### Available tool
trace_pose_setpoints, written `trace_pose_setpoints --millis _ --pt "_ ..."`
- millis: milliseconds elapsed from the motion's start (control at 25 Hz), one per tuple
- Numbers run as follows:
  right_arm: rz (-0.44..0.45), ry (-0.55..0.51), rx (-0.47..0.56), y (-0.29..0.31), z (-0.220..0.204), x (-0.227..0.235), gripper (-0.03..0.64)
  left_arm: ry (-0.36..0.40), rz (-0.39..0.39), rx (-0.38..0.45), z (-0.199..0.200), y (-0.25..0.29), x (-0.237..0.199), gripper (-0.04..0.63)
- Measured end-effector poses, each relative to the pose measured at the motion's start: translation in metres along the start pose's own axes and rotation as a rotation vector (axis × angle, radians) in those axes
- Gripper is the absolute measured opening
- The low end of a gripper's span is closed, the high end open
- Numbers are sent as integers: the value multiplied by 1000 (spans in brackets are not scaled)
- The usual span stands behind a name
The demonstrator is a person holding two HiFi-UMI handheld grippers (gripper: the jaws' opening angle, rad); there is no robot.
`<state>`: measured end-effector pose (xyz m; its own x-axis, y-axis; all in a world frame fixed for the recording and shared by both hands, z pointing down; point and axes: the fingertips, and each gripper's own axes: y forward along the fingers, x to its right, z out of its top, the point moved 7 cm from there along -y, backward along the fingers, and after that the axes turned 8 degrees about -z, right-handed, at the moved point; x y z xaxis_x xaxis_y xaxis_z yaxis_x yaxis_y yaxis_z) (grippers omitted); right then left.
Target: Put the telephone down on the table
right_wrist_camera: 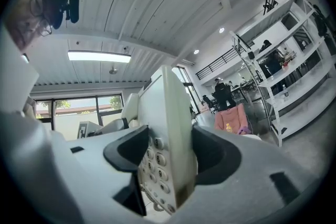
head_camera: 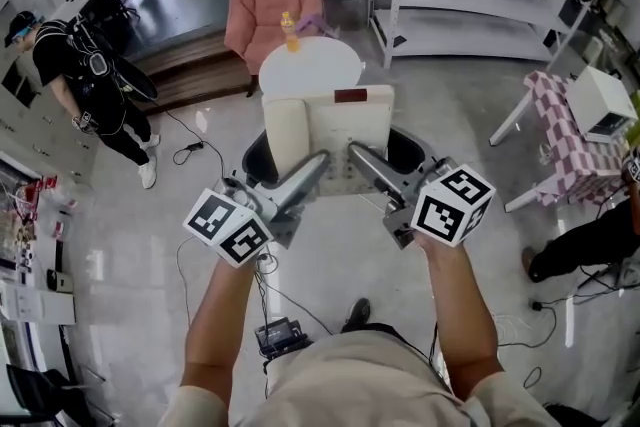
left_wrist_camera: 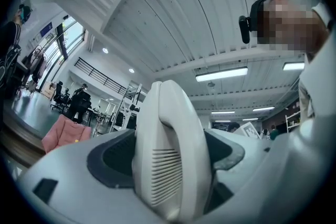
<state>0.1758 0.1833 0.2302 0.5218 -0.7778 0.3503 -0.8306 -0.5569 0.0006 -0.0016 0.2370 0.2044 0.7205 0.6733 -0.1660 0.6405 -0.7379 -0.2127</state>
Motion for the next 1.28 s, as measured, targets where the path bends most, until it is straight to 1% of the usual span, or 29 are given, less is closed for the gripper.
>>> trace_pose_setpoints --millis 320,480,640,880,1120,1280 --pt "30 16 -7 6 14 38 247 10 33 -3 -5 37 -7 402" --pt "32 36 -3 14 17 50 247 19 26 -7 -3 48 -17 402" --pt "7 43 10 24 18 64 247 13 -2 -13 -6 62 -34 402" --pt "-68 39 31 49 24 90 247 -7 -79 -8 -11 91 -75 402" --pt "-141 24 38 99 34 109 247 -43 -137 -11 -8 113 -137 402" --pt "-175 39 41 131 37 125 247 -58 -168 -23 -7 128 -177 402"
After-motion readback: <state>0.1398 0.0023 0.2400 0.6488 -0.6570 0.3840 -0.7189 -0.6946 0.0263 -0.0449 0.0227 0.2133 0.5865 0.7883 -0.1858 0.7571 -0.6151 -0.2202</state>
